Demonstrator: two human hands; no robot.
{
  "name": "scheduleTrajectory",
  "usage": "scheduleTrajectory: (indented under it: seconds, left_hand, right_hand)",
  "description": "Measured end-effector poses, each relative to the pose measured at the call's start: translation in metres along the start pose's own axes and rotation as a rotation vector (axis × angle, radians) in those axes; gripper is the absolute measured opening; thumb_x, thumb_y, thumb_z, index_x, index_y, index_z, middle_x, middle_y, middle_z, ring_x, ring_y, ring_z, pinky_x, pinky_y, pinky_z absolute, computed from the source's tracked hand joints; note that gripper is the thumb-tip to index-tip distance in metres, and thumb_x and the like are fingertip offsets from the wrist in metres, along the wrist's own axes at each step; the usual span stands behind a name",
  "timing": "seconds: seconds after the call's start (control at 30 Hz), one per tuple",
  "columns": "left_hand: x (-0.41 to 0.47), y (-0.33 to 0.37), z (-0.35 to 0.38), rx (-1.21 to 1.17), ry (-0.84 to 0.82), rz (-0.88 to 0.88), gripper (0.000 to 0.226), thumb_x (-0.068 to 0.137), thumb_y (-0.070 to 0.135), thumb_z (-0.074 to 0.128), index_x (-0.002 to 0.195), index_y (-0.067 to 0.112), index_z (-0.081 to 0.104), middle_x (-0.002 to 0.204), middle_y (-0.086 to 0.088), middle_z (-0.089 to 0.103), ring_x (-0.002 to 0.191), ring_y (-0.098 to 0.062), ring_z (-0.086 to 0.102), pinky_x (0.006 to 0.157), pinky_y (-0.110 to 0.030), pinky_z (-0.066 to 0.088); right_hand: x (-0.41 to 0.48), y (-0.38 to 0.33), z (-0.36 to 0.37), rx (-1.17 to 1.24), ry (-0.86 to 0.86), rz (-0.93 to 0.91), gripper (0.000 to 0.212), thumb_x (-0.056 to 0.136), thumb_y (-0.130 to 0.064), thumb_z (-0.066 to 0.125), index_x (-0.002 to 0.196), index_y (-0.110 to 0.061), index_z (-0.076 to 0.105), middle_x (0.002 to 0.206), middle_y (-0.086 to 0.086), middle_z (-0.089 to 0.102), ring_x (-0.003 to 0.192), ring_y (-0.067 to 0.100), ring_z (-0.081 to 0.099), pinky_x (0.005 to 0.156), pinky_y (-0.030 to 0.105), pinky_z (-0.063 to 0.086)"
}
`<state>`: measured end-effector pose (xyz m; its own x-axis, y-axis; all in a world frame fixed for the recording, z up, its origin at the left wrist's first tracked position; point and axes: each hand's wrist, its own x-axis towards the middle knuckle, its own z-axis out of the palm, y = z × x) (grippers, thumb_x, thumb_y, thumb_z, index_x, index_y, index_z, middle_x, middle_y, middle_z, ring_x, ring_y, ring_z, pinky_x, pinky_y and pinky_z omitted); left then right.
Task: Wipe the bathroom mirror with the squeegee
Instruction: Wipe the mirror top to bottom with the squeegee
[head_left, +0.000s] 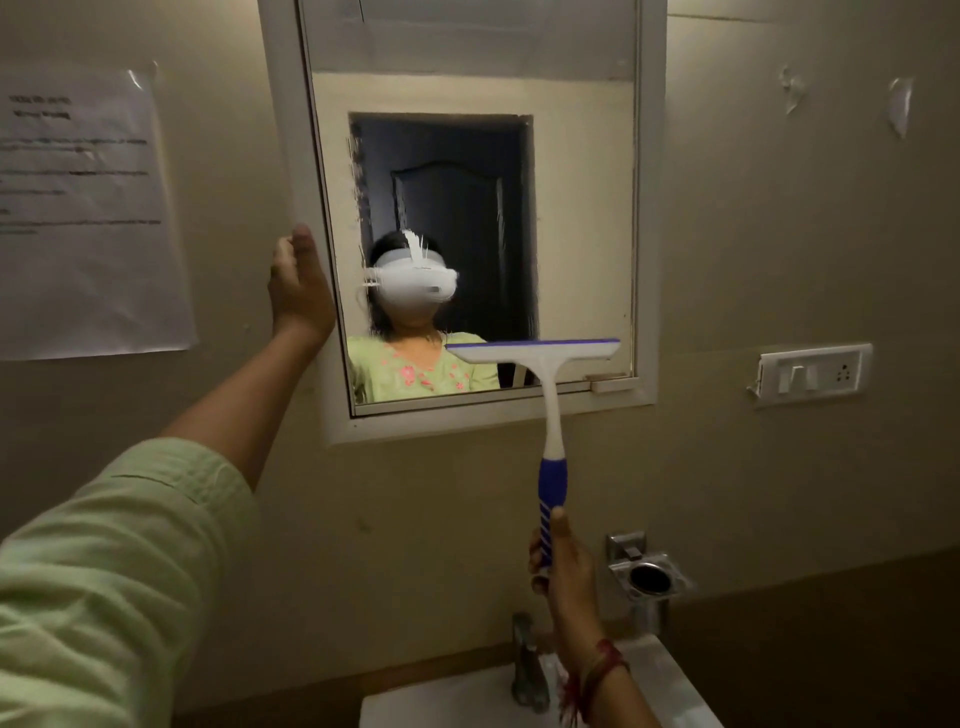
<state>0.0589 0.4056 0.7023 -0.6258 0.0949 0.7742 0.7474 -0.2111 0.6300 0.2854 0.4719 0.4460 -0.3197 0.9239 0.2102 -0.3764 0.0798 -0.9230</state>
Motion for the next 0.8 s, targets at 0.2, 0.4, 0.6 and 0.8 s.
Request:
scheduleTrajectory:
  seconds: [0.2, 0.4, 0.6, 0.8]
  left_hand:
    - [0.001, 0.001, -0.001, 0.028, 0.004, 0.011, 0.030, 0.096, 0.043, 0.022, 0.070, 0.035, 0.033, 0.072, 0.019, 0.039, 0.079, -0.012, 0.044, 0.060, -0.025, 0.027]
    - [0.001, -0.001, -0.001, -0.004, -0.004, 0.003, 0.030, 0.097, 0.043, 0.022, 0.083, 0.030, 0.045, 0.078, 0.015, 0.045, 0.088, -0.011, 0.045, 0.069, -0.019, 0.029]
    - [-0.003, 0.005, -0.001, -0.034, 0.005, -0.012, 0.028, 0.097, 0.041, 0.023, 0.070, 0.038, 0.032, 0.073, 0.023, 0.035, 0.067, 0.014, 0.032, 0.059, 0.009, 0.026]
    - [-0.002, 0.006, -0.002, -0.052, 0.001, -0.022, 0.029, 0.097, 0.040, 0.023, 0.070, 0.036, 0.032, 0.072, 0.020, 0.038, 0.069, 0.004, 0.039, 0.059, 0.004, 0.029]
  right_hand:
    - [0.012, -0.024, -0.001, -0.020, -0.031, -0.016, 0.042, 0.082, -0.054, 0.043, 0.068, -0.017, 0.054, 0.054, -0.003, 0.049, 0.047, 0.009, 0.044, 0.046, 0.021, 0.037]
    - [0.008, -0.008, -0.009, -0.058, -0.023, 0.006, 0.041, 0.088, -0.049, 0.042, 0.068, -0.015, 0.054, 0.056, 0.000, 0.049, 0.049, 0.011, 0.044, 0.047, 0.021, 0.036]
    - [-0.002, 0.004, -0.012, -0.090, -0.049, 0.031, 0.042, 0.091, -0.046, 0.040, 0.067, -0.014, 0.052, 0.057, 0.001, 0.048, 0.051, 0.012, 0.044, 0.050, 0.024, 0.038]
    - [0.007, -0.008, -0.010, -0.117, -0.046, 0.002, 0.042, 0.092, -0.045, 0.039, 0.066, -0.015, 0.051, 0.056, -0.001, 0.049, 0.048, 0.008, 0.046, 0.048, 0.021, 0.041]
